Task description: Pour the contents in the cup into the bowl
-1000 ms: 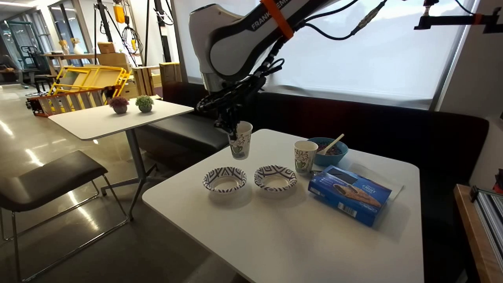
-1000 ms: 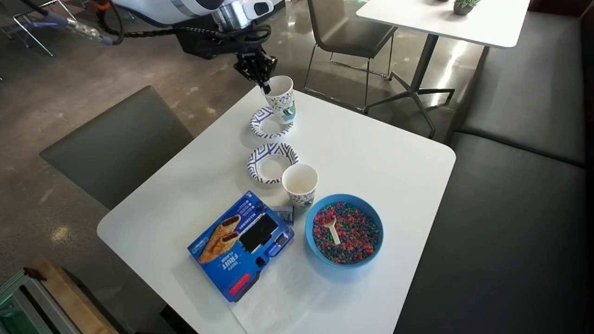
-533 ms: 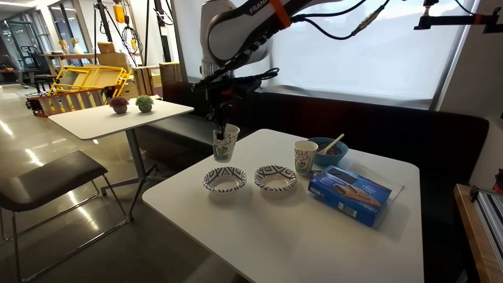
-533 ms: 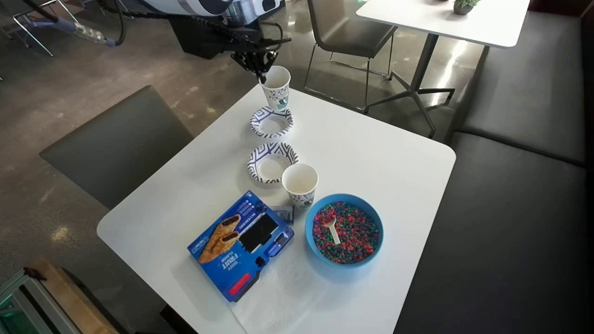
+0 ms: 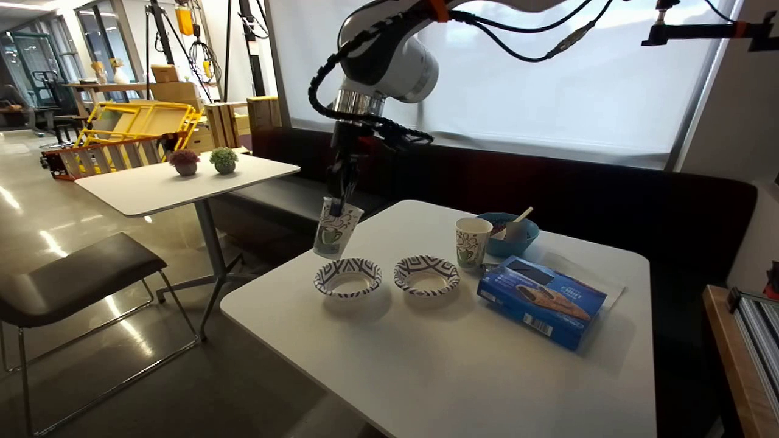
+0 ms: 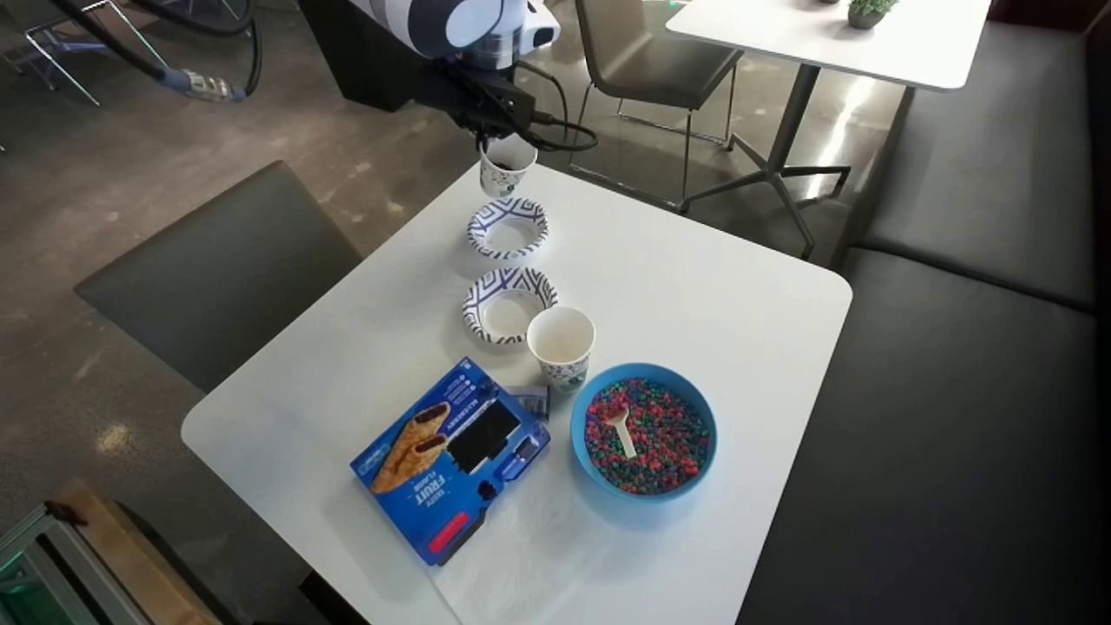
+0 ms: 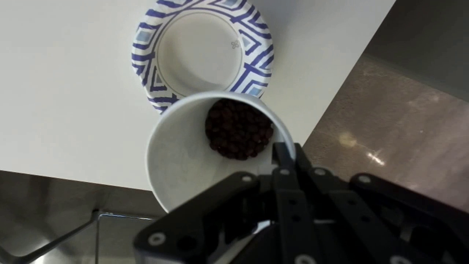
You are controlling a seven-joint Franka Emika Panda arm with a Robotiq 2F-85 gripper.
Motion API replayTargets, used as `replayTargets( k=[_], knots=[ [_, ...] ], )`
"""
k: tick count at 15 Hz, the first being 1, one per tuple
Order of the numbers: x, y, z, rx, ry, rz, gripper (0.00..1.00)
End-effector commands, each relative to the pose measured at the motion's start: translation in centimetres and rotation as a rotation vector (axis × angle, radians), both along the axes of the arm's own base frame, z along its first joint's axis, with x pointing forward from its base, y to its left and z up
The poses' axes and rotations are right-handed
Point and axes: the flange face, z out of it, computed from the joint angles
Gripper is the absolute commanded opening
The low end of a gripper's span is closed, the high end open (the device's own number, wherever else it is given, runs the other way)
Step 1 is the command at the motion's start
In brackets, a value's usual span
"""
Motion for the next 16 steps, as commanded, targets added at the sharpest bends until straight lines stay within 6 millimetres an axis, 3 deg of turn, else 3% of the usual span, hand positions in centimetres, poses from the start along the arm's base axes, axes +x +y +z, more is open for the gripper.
replayTargets(
  k=[1, 8, 16],
  knots=[
    [-0.1, -1.8, -1.9, 0.157, -0.009, 0.063, 0.01],
    [-0.6, -4.9, -5.6, 0.381, -0.022, 0.162, 0.01],
    [-1.0, -6.2, -8.0, 0.560, -0.018, 0.266, 0.01]
  ],
)
